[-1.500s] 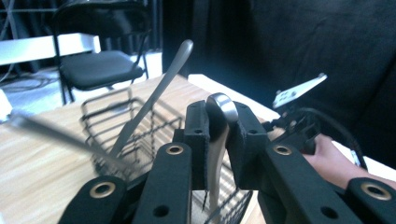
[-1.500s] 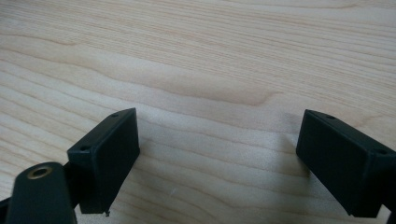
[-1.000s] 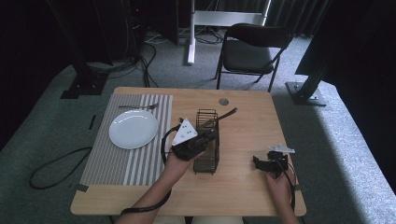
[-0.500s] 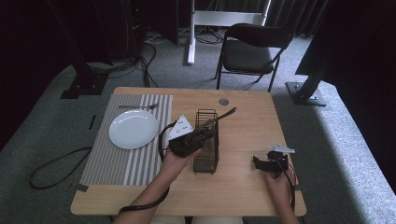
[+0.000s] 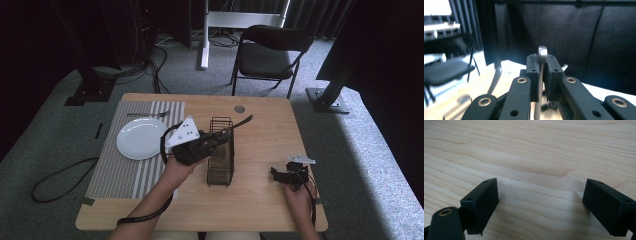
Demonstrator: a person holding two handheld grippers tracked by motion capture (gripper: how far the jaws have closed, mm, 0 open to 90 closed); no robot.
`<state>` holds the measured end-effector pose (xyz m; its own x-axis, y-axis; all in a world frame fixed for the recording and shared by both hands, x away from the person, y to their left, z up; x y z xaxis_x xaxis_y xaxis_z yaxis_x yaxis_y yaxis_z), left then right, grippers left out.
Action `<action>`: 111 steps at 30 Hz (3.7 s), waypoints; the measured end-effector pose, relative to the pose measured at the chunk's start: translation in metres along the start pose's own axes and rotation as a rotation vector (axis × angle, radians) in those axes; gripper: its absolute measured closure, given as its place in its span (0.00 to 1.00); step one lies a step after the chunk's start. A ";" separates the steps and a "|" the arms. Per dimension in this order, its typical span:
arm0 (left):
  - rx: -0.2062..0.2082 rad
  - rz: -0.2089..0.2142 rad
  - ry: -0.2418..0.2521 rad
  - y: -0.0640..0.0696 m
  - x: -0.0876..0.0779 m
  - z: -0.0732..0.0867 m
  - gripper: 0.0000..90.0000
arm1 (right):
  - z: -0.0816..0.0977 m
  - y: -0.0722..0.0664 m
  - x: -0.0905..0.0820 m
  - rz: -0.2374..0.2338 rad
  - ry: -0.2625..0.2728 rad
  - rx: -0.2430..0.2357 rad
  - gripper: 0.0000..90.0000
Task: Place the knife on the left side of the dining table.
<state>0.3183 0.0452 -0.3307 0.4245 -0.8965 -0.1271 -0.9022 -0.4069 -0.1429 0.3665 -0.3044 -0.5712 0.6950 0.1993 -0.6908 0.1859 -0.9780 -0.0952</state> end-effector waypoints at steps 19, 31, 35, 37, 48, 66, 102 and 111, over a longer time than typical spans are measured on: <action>0.083 0.097 0.085 0.003 -0.041 -0.069 0.93 | 0.000 0.000 0.000 0.002 0.001 0.002 0.14; 0.074 -0.013 0.049 0.002 -0.077 -0.084 0.93 | 0.000 0.000 0.000 0.002 0.001 0.002 0.14; 0.057 -0.071 0.028 -0.004 -0.091 -0.079 0.93 | 0.000 0.000 0.000 0.002 0.001 0.002 0.14; 0.045 -0.102 0.026 -0.007 -0.098 -0.075 0.93 | 0.000 0.000 0.000 0.002 0.001 0.002 0.14; -0.029 -0.270 -0.036 -0.027 -0.128 -0.030 0.93 | 0.000 0.000 0.000 0.003 0.001 0.003 0.14; -0.176 -0.524 -0.145 -0.050 -0.126 0.076 0.93 | 0.000 0.000 0.000 0.004 0.000 0.003 0.14; -0.474 -0.779 -0.152 -0.089 -0.214 0.180 0.79 | 0.000 0.000 0.000 0.005 0.001 0.006 0.14; -0.613 -0.816 -0.145 -0.100 -0.236 0.229 0.76 | 0.000 0.000 0.000 0.005 0.001 0.006 0.14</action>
<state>0.3259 0.3378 -0.5111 0.8937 -0.2936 -0.3394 -0.2014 -0.9382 0.2814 0.3663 -0.3041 -0.5711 0.6965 0.1944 -0.6907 0.1780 -0.9793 -0.0962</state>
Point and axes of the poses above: each handheld gripper's, and its own axes: x roughly forward along the jaws, z roughly out of its underside, y roughly to its right, the point moved 3 cm from there along x, roughly forward along the jaws, and after that the axes turned 7 degrees about x, right-handed, at the moved point
